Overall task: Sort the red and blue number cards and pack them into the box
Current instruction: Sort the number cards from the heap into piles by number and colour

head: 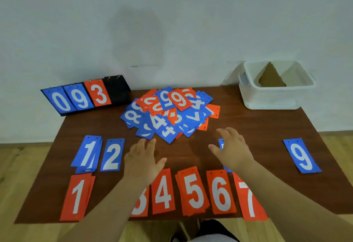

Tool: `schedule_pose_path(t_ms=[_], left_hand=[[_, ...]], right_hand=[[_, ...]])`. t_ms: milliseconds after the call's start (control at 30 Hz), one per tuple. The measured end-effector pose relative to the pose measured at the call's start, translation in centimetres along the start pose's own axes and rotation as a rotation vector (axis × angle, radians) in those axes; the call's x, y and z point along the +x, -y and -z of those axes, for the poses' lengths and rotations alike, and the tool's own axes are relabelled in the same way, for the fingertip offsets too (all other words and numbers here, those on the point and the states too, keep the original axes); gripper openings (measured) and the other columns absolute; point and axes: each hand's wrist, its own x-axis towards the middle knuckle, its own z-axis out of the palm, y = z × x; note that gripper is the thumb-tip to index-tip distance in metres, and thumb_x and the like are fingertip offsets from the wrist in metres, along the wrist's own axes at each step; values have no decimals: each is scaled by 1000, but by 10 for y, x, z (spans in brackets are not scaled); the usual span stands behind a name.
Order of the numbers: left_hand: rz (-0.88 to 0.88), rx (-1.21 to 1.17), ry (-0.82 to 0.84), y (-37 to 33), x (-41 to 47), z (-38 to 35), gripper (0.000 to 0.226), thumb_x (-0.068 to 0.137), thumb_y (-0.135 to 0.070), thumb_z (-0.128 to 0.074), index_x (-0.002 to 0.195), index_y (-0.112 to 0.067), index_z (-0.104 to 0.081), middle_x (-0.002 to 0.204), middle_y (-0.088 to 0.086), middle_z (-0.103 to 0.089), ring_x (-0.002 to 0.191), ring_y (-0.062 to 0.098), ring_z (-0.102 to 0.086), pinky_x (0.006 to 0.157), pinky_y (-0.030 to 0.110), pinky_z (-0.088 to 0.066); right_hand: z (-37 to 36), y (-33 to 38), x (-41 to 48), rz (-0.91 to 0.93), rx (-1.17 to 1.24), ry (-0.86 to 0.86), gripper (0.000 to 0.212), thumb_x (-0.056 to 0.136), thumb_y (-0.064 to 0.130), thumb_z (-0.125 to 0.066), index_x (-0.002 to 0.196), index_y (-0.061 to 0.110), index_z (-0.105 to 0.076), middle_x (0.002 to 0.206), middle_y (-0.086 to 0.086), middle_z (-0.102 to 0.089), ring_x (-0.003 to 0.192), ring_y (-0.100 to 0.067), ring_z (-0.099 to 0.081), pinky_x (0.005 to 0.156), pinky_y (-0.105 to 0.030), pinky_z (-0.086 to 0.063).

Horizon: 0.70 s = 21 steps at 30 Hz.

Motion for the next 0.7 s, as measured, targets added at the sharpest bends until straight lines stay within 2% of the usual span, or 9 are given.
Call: schedule_pose_path(t_ms=[333,500,633,700], left_hand=[[189,71,117,9,95,-18,89,89,-77,-45,159,-30,-15,165,13,-17,150,37,-22,117,55,-31],[153,91,133,-4,145,-34,84,92,-74,-44,159,-32,-16,165,11,-17,150,36,-20,117,53,-30],[112,49,139,-18,167,-50,83,94,-73,-42,160,-32,-13,166,10,-13,154,36,-11,121,53,-21],[43,61,130,-29,167,-58,84,93,-76,-39,160,-34,-11,166,8,-12,154,34,-10,122,52,-19]], right_hand=[[-9,-14,136,-60,-17,57,64,91,50,-64,145,21,-45,153,-9,-37,136,-35,-41,106,-49,-45],[-20,-18,215,-56,-29,118,68,88,48,-65,145,19,-43,152,-13,-38,136,-39,-40,109,-52,-42],[-35,-9,240,-63,-1,88,64,88,50,-69,139,19,-47,141,-11,-48,128,-34,-48,103,-50,-48],[-46,-7,239,-74,48,102,69,84,51,-74,139,20,-46,139,-12,-46,128,-34,-48,103,-49,-48]])
